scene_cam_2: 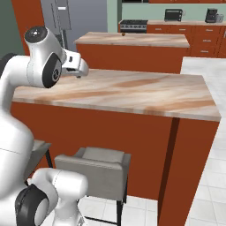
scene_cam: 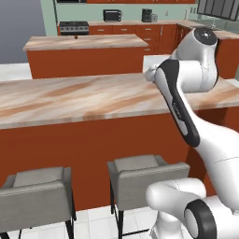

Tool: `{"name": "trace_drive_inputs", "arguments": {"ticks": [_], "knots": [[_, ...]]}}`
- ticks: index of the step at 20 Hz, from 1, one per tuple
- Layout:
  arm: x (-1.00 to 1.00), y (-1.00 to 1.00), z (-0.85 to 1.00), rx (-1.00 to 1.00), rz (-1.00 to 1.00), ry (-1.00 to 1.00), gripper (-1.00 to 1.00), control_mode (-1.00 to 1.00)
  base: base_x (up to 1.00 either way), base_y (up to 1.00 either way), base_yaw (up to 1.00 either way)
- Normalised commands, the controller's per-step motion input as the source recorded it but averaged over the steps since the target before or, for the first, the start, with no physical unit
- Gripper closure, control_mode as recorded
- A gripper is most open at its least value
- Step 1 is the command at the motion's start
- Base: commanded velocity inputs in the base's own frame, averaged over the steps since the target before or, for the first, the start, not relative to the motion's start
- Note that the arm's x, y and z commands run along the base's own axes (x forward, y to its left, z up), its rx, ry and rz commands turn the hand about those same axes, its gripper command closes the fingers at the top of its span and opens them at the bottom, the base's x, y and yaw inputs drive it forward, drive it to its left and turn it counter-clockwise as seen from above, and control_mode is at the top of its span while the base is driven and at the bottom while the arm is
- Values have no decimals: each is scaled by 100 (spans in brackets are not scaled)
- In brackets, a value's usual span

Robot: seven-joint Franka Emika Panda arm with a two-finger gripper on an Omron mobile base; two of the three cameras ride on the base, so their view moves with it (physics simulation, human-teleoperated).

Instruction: Place the peach in the correct fridge rack based on whether it is a fruit or vegetable. Finally, close the fridge door.

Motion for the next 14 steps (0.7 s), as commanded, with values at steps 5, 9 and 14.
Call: {"name": "trace_drive_inputs", "arguments": {"ticks": [5, 9, 14], "knots": [[0, 0, 0, 0, 0, 0, -100, 100, -17, -95, -3], [0, 0, 0, 0, 0, 0, -100, 100, -2, -100, -1], [0, 0, 0, 0, 0, 0, -100, 100, 0, -100, 0]]}}
